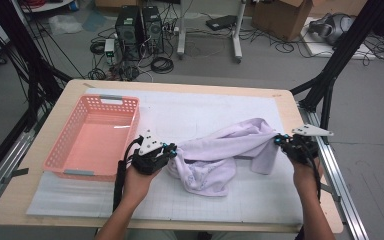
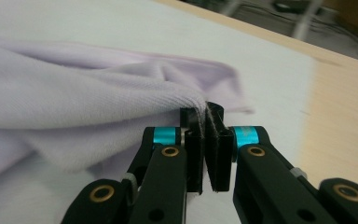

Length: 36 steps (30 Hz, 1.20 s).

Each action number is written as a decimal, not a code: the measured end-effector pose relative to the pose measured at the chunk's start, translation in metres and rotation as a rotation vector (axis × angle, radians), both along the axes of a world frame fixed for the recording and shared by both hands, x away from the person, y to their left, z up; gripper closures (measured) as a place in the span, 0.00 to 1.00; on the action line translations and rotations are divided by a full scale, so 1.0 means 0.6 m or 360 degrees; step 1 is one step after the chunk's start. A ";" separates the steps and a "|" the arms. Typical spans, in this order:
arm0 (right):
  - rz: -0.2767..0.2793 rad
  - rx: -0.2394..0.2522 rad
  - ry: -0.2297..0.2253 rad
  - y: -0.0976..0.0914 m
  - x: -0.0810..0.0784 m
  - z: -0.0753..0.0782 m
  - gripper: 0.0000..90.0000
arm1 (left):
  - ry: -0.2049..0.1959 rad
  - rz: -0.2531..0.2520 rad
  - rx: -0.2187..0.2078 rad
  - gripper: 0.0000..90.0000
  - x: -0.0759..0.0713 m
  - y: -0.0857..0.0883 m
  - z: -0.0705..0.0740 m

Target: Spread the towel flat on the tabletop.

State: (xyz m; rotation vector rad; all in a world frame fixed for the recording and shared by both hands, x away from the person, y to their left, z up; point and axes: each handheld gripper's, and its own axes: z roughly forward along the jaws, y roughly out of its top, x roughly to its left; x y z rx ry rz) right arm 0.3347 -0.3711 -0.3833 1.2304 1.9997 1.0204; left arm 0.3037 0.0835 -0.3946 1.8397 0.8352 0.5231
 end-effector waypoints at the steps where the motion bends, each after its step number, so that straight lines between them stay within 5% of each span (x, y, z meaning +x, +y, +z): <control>1: -0.0034 0.0005 0.0009 -0.009 0.002 0.000 0.96 | -0.0011 0.0023 -0.0013 0.93 0.005 0.001 0.001; 3: -0.0027 0.0085 0.0089 -0.023 0.004 -0.006 0.96 | -0.0034 0.0059 -0.0013 0.93 0.013 -0.001 0.004; 4: 0.0003 0.0063 0.0100 -0.021 0.002 -0.009 0.95 | -0.0052 0.0081 -0.0015 0.93 0.018 -0.002 0.005; 9: 0.0081 0.0069 0.0049 -0.009 -0.010 -0.010 0.76 | -0.0055 0.0145 -0.0032 0.93 0.045 -0.005 0.009; 12: 0.0215 0.0086 0.0033 0.005 -0.015 -0.007 0.68 | -0.0023 0.0161 -0.0024 0.90 0.053 -0.010 0.006; 15: 0.0318 -0.0001 0.0061 0.025 -0.016 -0.010 0.61 | 0.0035 0.0164 -0.0072 0.66 0.056 -0.009 0.004; 18: 0.0321 0.0013 0.0072 0.030 -0.014 -0.013 0.59 | -0.0009 0.0077 -0.0097 0.55 0.054 -0.015 0.011; 21: 0.0291 0.0087 0.0037 0.022 -0.016 -0.008 0.62 | 0.0013 -0.0061 -0.0009 0.52 0.063 -0.036 0.017; 25: 0.0250 0.0045 0.0032 0.016 -0.022 -0.003 0.68 | 0.0020 -0.0213 0.0134 0.50 0.082 -0.078 0.020; 31: 0.0248 0.0059 0.0050 0.010 -0.024 -0.007 0.62 | 0.0164 -0.0269 0.0455 0.44 0.121 -0.136 -0.018; 33: 0.0268 0.0062 0.0063 0.012 -0.024 -0.010 0.61 | 0.0226 -0.0281 0.0507 0.51 0.131 -0.145 -0.029; 36: 0.0298 0.0069 0.0086 0.016 -0.023 -0.016 0.60 | 0.0306 -0.0280 0.0492 0.80 0.143 -0.146 -0.037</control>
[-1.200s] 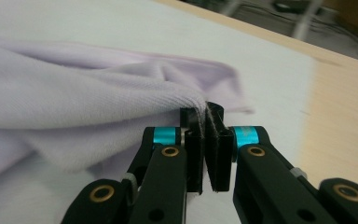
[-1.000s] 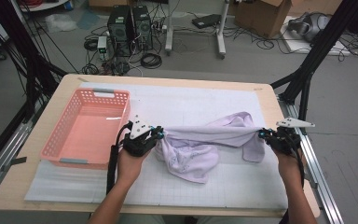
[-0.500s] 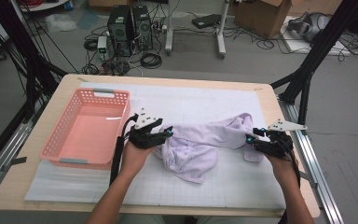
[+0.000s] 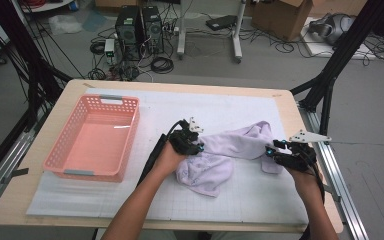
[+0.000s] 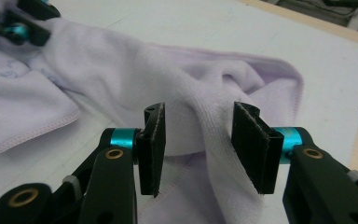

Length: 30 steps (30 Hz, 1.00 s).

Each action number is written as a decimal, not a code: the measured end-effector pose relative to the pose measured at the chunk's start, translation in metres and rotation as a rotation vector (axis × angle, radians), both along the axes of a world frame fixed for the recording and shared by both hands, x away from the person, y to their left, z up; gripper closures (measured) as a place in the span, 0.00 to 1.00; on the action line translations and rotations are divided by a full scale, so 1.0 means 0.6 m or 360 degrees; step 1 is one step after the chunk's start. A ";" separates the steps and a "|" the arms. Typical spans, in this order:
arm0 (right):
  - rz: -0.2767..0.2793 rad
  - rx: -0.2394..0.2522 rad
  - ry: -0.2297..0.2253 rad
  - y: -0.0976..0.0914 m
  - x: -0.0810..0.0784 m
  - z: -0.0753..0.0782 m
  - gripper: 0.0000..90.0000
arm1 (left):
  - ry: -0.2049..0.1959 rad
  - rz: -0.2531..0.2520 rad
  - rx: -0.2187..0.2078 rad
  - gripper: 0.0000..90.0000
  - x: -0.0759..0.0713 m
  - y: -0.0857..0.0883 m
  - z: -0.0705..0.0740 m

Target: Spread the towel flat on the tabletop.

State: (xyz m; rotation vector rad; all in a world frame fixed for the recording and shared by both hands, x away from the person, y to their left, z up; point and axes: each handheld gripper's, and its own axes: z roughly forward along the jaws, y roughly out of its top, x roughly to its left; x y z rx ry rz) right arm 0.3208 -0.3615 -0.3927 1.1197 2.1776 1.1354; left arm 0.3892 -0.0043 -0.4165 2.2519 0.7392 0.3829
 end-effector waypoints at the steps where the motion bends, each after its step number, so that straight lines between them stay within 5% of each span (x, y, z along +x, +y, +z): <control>1: 0.0009 0.0005 0.0013 0.002 0.000 -0.002 0.59 | 0.0018 0.0027 -0.0037 0.86 0.003 0.003 0.000; 4: 0.0068 0.0038 0.0026 0.012 -0.001 -0.009 0.57 | 0.0075 0.0110 -0.0194 0.90 0.012 0.024 0.005; 8: 0.0197 0.0091 0.0039 0.043 -0.005 -0.018 0.55 | 0.0137 0.0295 -0.0539 0.91 0.021 0.058 0.011; 9: 0.0232 0.0105 0.0043 0.053 -0.005 -0.019 0.54 | 0.0136 0.0327 -0.0568 0.91 0.022 0.063 0.012; 16: 0.0518 0.0175 0.0125 0.137 -0.002 -0.029 0.54 | 0.0042 0.0431 -0.0565 0.91 0.025 0.072 0.018; 22: 0.0568 0.0024 0.0257 0.188 0.014 -0.062 0.55 | 0.0012 0.0446 -0.0563 0.91 0.025 0.075 0.021; 24: 0.0591 -0.0027 0.0327 0.198 0.019 -0.076 0.67 | 0.0013 0.0456 -0.0568 0.91 0.025 0.077 0.021; 26: 0.0629 -0.0057 0.0329 0.195 0.014 -0.076 0.94 | 0.0017 0.0455 -0.0567 0.91 0.025 0.080 0.022; 30: 0.0732 -0.0020 0.0377 0.158 -0.010 -0.076 0.97 | 0.0015 0.0459 -0.0570 0.91 0.023 0.086 0.022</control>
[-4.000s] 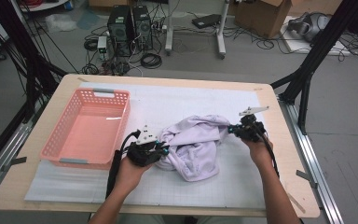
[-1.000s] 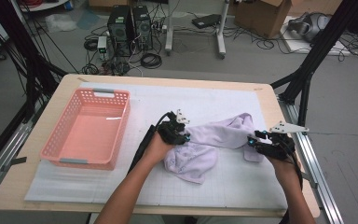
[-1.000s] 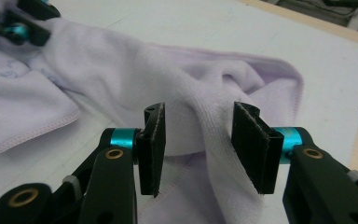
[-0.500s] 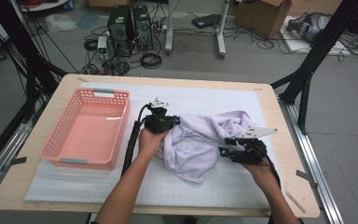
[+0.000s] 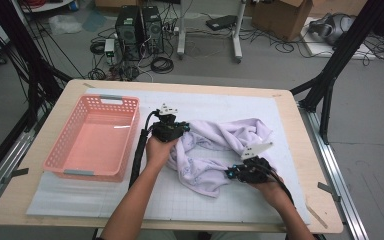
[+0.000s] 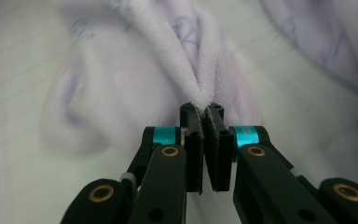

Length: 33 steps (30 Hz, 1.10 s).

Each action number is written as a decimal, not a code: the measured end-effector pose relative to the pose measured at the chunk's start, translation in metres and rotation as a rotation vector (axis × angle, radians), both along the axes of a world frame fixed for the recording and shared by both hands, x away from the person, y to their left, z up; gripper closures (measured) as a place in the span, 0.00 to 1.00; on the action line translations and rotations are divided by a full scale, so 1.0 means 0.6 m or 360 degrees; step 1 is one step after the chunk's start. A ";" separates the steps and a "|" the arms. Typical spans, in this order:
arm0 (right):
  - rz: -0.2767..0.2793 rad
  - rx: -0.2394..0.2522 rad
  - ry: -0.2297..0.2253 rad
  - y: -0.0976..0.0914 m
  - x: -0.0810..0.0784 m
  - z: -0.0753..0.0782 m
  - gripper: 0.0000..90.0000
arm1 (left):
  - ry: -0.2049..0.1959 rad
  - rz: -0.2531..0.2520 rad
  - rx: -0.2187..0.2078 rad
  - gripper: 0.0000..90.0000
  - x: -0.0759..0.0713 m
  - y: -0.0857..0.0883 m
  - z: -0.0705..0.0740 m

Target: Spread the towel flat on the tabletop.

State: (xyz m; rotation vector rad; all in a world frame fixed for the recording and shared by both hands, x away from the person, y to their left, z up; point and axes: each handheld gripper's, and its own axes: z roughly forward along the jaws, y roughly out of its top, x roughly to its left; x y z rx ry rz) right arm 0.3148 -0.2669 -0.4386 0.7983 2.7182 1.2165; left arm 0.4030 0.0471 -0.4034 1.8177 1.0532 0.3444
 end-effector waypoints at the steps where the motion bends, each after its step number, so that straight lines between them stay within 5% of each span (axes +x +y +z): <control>1: 0.0008 0.0010 0.0009 -0.013 -0.009 0.000 0.97 | -0.0002 -0.0001 0.0004 0.91 -0.001 0.001 -0.001; 11: -0.0052 -0.0029 -0.0054 -0.128 -0.099 0.017 0.97 | 0.0086 0.0137 0.0036 0.90 -0.002 0.035 -0.028; 13: -0.0077 0.0005 -0.0106 -0.134 -0.105 0.025 0.93 | 0.0007 0.0149 0.0073 0.79 -0.006 0.027 -0.020; 14: -0.0101 0.0032 -0.0124 -0.134 -0.105 0.030 0.82 | -0.0072 0.0132 0.0054 0.67 -0.011 0.021 -0.013; 17: -0.0195 0.0155 -0.0181 -0.138 -0.098 0.042 0.69 | -0.0243 -0.0024 0.0104 0.57 -0.022 -0.006 0.015; 19: -0.0279 0.0204 -0.0234 -0.142 -0.090 0.050 0.67 | -0.0284 -0.0163 0.0166 0.55 -0.024 -0.030 0.029; 24: -0.0455 0.0205 -0.0279 -0.148 -0.068 0.059 0.64 | -0.0237 -0.0400 0.0230 0.52 -0.010 -0.095 0.030; 33: -0.0519 0.0184 -0.0267 -0.152 -0.055 0.049 0.64 | -0.0081 -0.0761 0.0495 0.44 0.008 -0.196 -0.008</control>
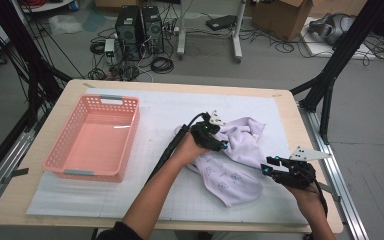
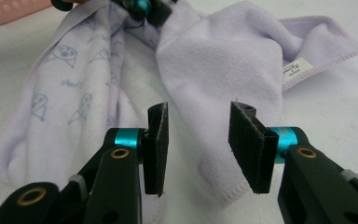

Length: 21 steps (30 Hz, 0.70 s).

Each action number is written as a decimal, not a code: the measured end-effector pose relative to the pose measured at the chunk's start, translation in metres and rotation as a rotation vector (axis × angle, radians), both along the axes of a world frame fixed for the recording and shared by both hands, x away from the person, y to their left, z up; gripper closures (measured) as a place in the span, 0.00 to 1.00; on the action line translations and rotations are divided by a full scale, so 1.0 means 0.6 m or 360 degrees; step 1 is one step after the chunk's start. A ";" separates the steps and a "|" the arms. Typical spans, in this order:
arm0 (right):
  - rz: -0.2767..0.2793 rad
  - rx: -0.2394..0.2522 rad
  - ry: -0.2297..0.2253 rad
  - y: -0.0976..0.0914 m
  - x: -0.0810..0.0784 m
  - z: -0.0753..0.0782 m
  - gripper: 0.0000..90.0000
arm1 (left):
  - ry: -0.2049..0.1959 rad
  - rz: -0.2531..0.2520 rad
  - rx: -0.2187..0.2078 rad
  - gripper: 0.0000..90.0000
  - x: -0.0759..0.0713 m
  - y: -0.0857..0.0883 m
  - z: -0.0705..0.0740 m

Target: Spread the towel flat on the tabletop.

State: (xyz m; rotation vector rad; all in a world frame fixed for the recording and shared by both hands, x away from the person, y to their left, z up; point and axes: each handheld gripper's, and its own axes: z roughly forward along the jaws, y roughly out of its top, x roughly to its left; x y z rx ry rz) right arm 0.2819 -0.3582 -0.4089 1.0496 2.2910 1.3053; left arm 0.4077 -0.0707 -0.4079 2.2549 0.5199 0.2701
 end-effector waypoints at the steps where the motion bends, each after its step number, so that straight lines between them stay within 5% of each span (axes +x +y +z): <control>1: 0.0002 -0.0004 -0.0001 -0.001 0.002 -0.001 0.64 | 0.0013 -0.0024 0.0063 0.42 0.001 -0.009 -0.008; 4: -0.0005 -0.0006 0.0021 -0.002 0.003 -0.005 0.64 | 0.0007 -0.0053 0.0193 0.45 0.002 -0.025 -0.027; 7: -0.0006 -0.0013 0.0036 -0.003 0.004 -0.010 0.64 | 0.0043 -0.0055 0.0143 0.74 0.007 -0.019 -0.024; 8: -0.0006 -0.0014 0.0042 -0.003 0.004 -0.011 0.64 | 0.0107 -0.0072 0.0054 0.82 0.012 -0.010 -0.019; 10: -0.0004 -0.0015 0.0044 -0.004 0.007 -0.013 0.64 | 0.0302 -0.0095 -0.0282 0.84 0.024 0.014 -0.005; 13: -0.0013 -0.0007 0.0050 -0.003 0.012 -0.013 0.64 | 0.0399 -0.0018 -0.0665 0.84 0.039 0.052 0.016; 16: -0.0017 -0.0005 0.0050 -0.001 0.019 -0.013 0.64 | 0.0374 0.0154 -0.0860 0.84 0.051 0.088 0.031; 21: -0.0008 -0.0012 0.0063 0.006 0.023 -0.013 0.64 | 0.0390 0.0608 -0.1149 0.84 0.071 0.161 0.029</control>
